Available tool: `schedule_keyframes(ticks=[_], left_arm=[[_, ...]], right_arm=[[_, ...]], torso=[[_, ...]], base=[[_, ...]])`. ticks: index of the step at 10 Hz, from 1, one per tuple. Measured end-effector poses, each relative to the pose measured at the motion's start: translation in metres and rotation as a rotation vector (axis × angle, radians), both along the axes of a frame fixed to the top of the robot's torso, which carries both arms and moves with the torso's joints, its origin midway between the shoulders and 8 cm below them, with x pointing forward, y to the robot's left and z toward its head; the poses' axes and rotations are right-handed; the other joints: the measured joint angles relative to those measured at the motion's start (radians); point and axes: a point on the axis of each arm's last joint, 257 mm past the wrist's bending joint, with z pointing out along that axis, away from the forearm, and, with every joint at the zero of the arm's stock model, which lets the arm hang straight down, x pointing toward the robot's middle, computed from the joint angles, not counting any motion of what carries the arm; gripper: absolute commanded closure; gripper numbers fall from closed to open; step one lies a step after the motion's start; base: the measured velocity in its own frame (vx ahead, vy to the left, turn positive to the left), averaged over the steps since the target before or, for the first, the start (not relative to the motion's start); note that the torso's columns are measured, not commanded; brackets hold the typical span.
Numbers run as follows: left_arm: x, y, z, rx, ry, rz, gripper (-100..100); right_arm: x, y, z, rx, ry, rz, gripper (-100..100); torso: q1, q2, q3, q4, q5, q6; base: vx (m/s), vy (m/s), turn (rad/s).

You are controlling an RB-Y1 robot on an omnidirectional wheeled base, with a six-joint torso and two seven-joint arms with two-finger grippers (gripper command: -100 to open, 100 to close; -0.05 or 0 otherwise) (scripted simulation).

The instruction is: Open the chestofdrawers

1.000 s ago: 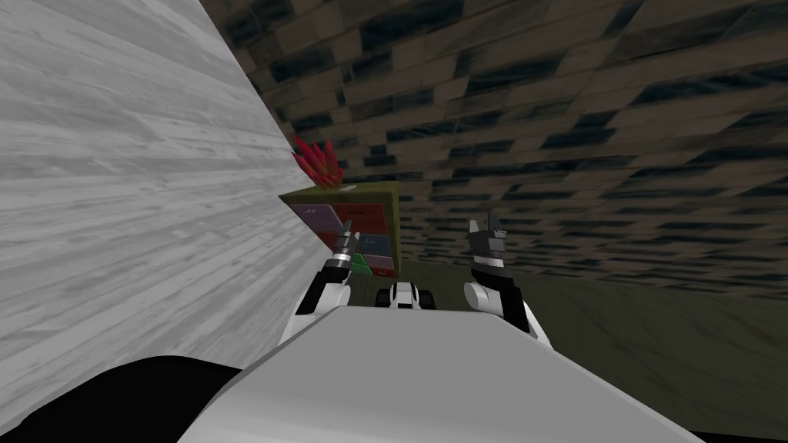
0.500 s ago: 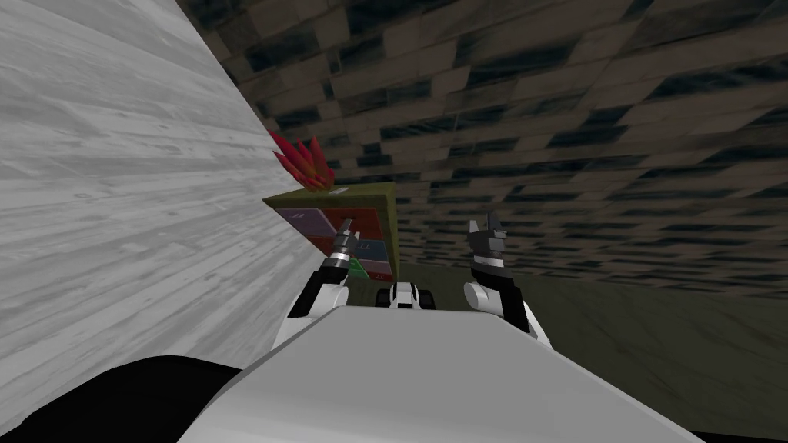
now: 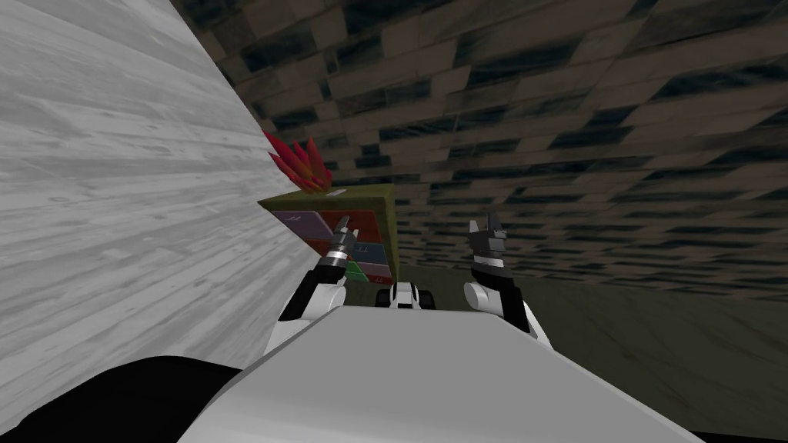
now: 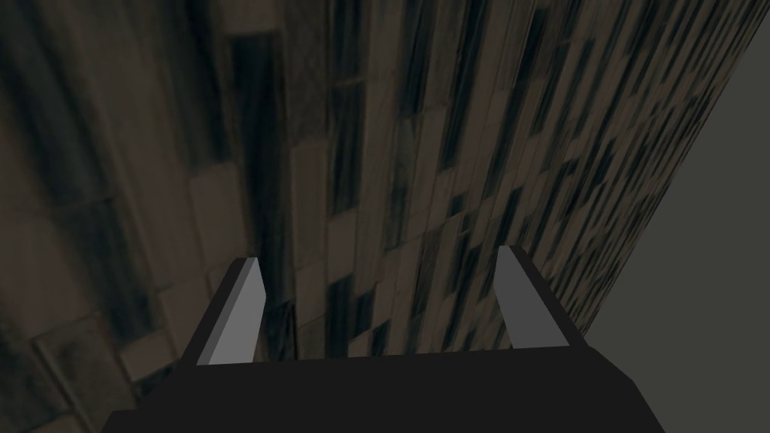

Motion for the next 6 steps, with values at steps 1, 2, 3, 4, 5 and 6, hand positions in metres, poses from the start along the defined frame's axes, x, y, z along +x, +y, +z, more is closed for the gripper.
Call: schedule_keyframes(ticks=[1,2,3,4,5,6], left_arm=[[0.0,0.0,0.0,0.0,0.002,0.0,100],[0.001,0.0,-0.004,-0.001,0.003,0.0,100],[-0.001,0.0,0.006,-0.001,-0.024,-0.001,100],[-0.003,-0.002,0.013,-0.001,-0.039,-0.005,100],[-0.003,-0.003,0.013,-0.002,-0.037,-0.009,100],[-0.003,-0.004,0.013,-0.001,-0.035,-0.01,100]], right_arm=[[0.0,0.0,0.0,0.0,0.0,0.0,0],[0.0,0.0,0.0,0.0,0.0,0.0,0],[0.0,0.0,0.0,0.0,0.0,0.0,0],[0.0,0.0,0.0,0.0,0.0,0.0,0],[0.0,0.0,0.0,0.0,0.0,0.0,0],[0.0,0.0,0.0,0.0,0.0,0.0,0]], torso=[[0.0,0.004,0.002,0.001,0.0,0.0],[-0.001,0.009,0.006,0.002,0.0,0.0],[0.0,0.003,0.005,-0.004,0.003,0.002],[0.003,0.003,0.004,-0.006,0.004,0.001],[0.004,0.002,0.003,-0.005,0.004,0.0],[0.0,0.001,0.002,-0.005,0.003,0.001]], base=[[-0.047,0.0,0.004],[-0.019,0.01,0.016],[-0.115,0.042,0.042],[-0.183,0.037,0.014],[-0.195,-0.014,0.025],[-0.201,-0.009,0.039]])
